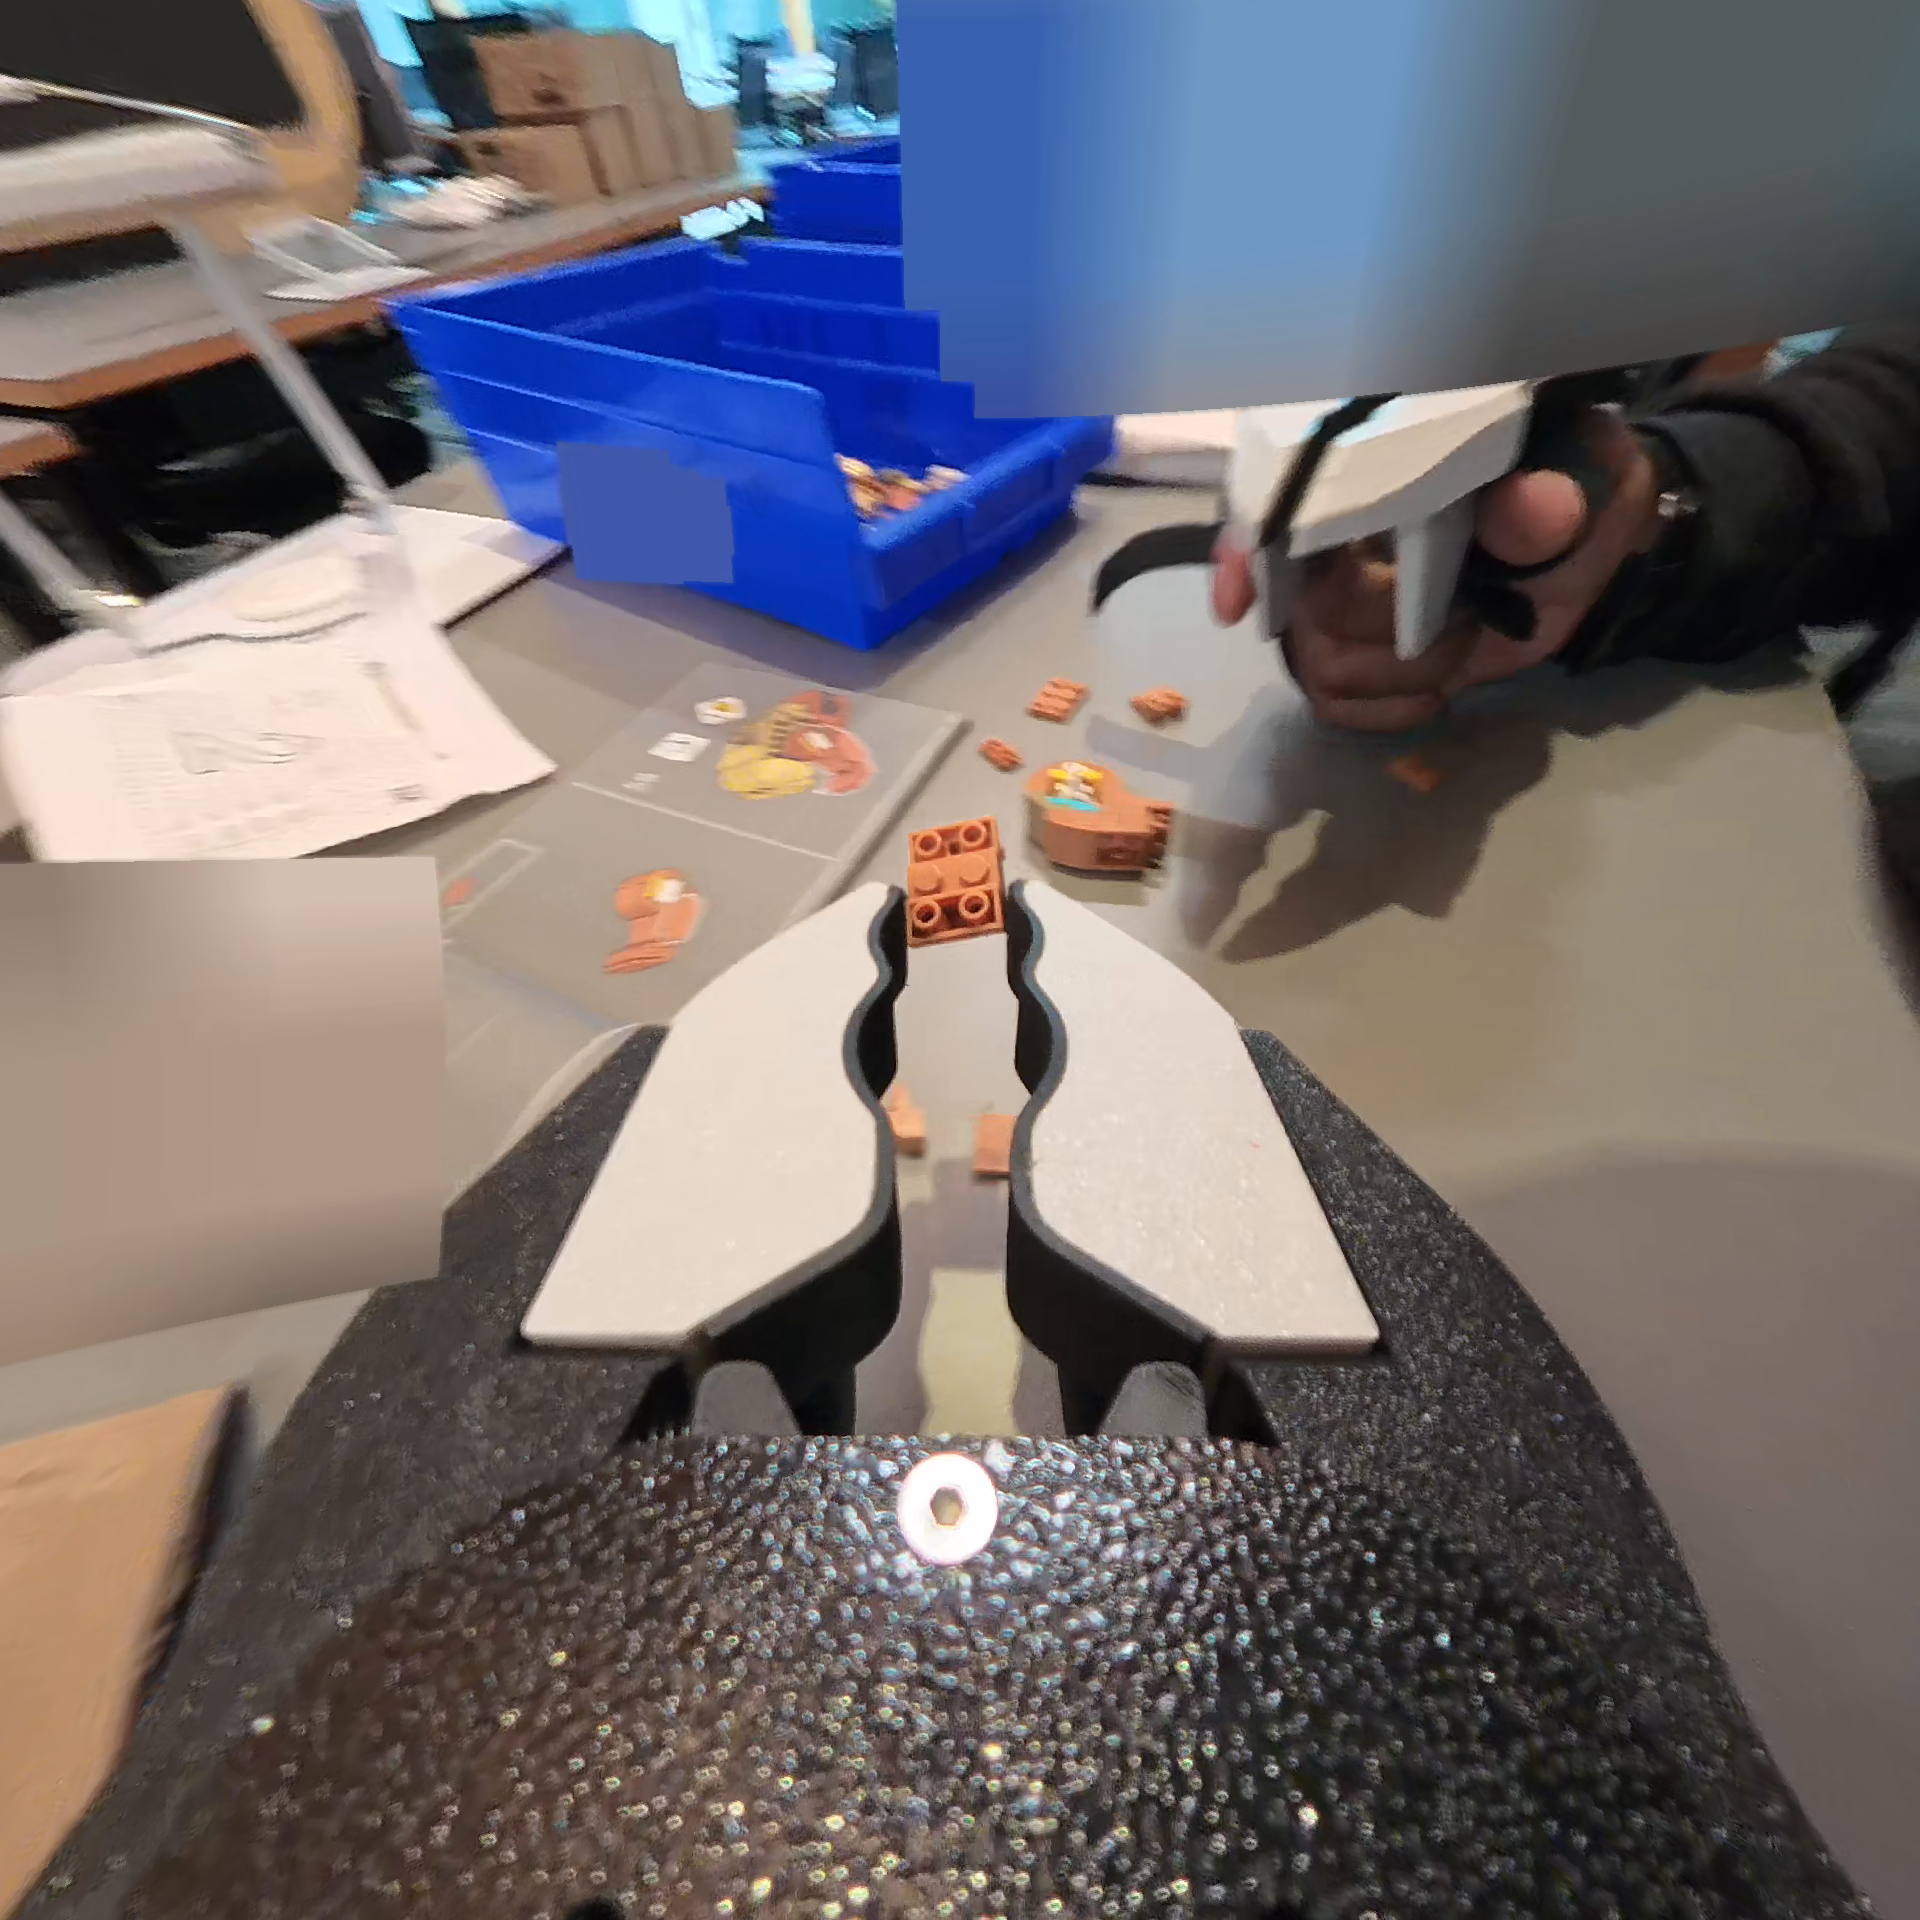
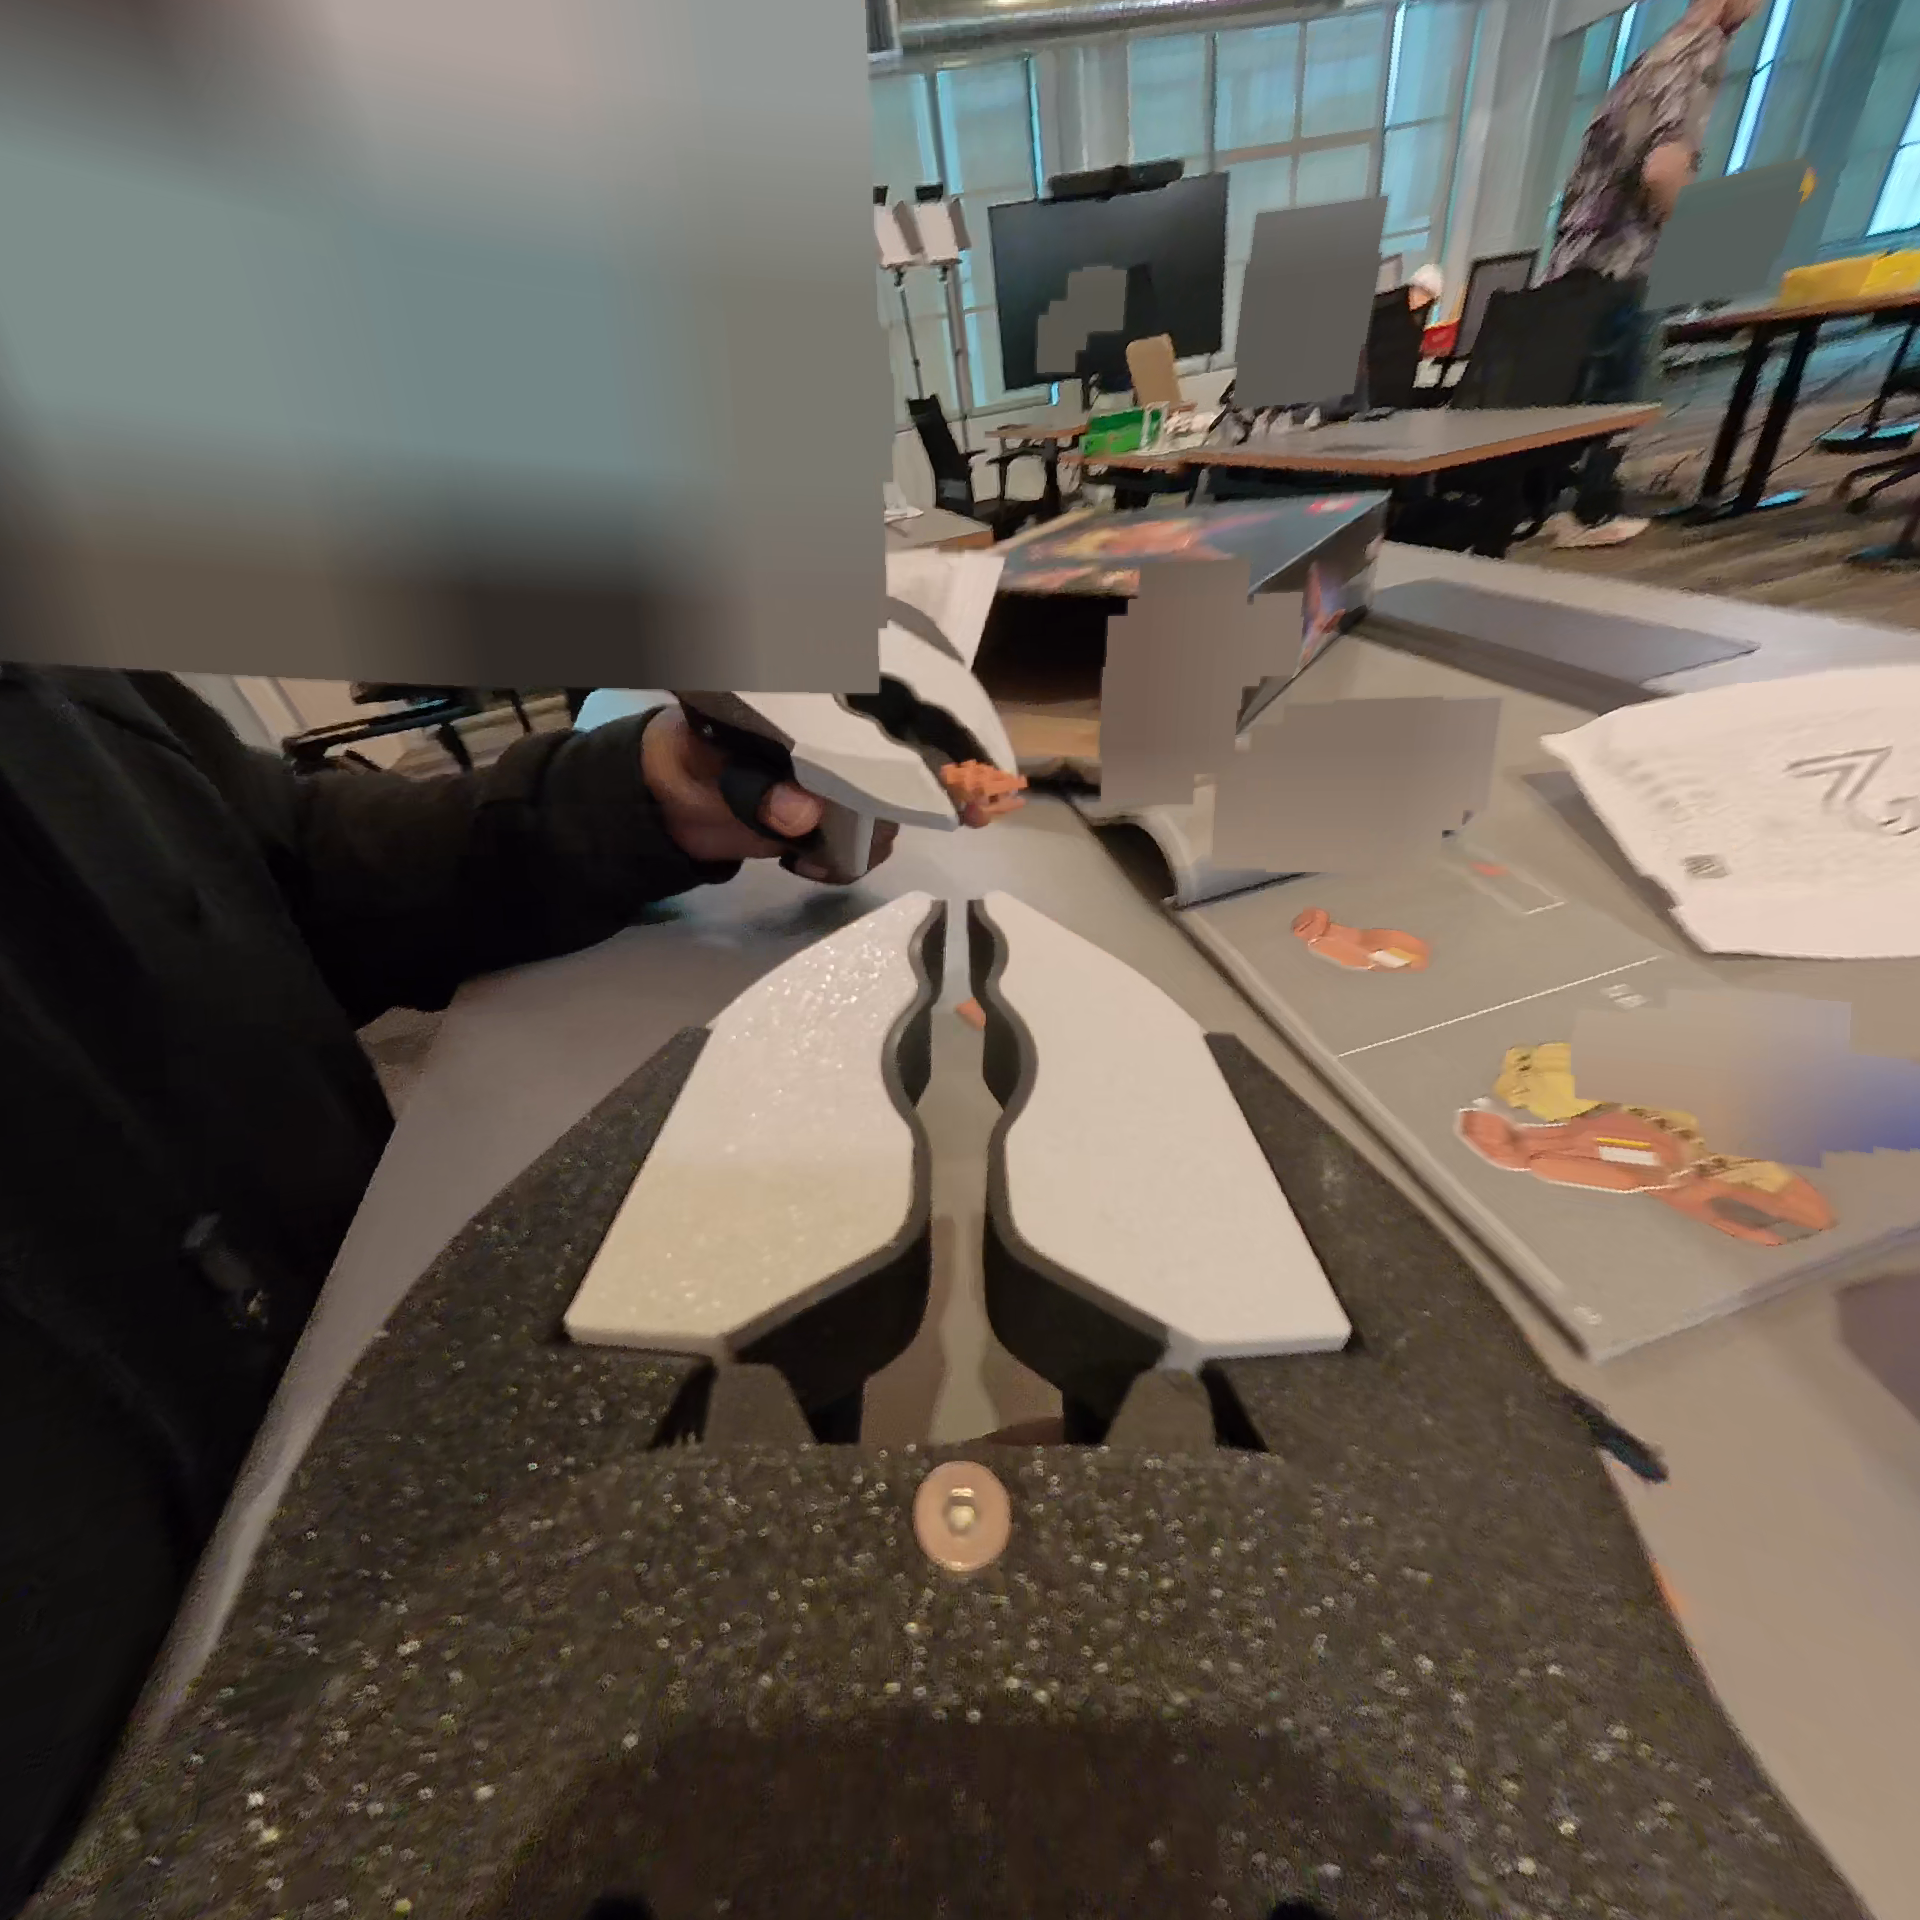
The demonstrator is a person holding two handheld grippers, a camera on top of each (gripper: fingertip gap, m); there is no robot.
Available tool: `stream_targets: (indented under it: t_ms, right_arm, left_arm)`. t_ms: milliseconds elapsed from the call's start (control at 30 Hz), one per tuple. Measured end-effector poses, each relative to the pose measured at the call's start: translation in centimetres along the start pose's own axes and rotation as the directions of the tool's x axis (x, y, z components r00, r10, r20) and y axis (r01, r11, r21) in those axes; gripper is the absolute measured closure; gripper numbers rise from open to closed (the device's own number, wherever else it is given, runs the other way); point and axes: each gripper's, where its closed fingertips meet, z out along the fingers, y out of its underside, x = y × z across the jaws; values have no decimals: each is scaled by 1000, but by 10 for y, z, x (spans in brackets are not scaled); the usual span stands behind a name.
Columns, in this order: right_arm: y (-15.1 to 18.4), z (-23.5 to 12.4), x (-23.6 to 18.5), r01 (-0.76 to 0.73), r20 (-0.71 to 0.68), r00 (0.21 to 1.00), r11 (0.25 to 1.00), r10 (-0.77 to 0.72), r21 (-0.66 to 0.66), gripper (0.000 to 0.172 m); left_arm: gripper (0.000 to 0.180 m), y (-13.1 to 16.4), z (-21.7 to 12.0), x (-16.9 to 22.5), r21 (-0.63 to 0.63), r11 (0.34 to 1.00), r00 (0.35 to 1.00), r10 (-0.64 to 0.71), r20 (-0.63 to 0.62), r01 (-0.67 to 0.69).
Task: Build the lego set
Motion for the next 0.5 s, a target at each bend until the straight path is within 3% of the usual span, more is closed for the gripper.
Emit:
stream_targets:
  t_ms: [167, 500]
  right_arm:
    - [-21, -26, 30, 48, -106, 993, 999, -49, -14, 167]
    - [10, -49, 66, 66, -176, 977, 953, -122, -295, 163]
  left_arm:
    - [163, 6, -6, -14, -33, 999, 998, 12, 63, -10]
    - [163, 19, -6, -14, -122, 991, 995, 73, 70, -64]
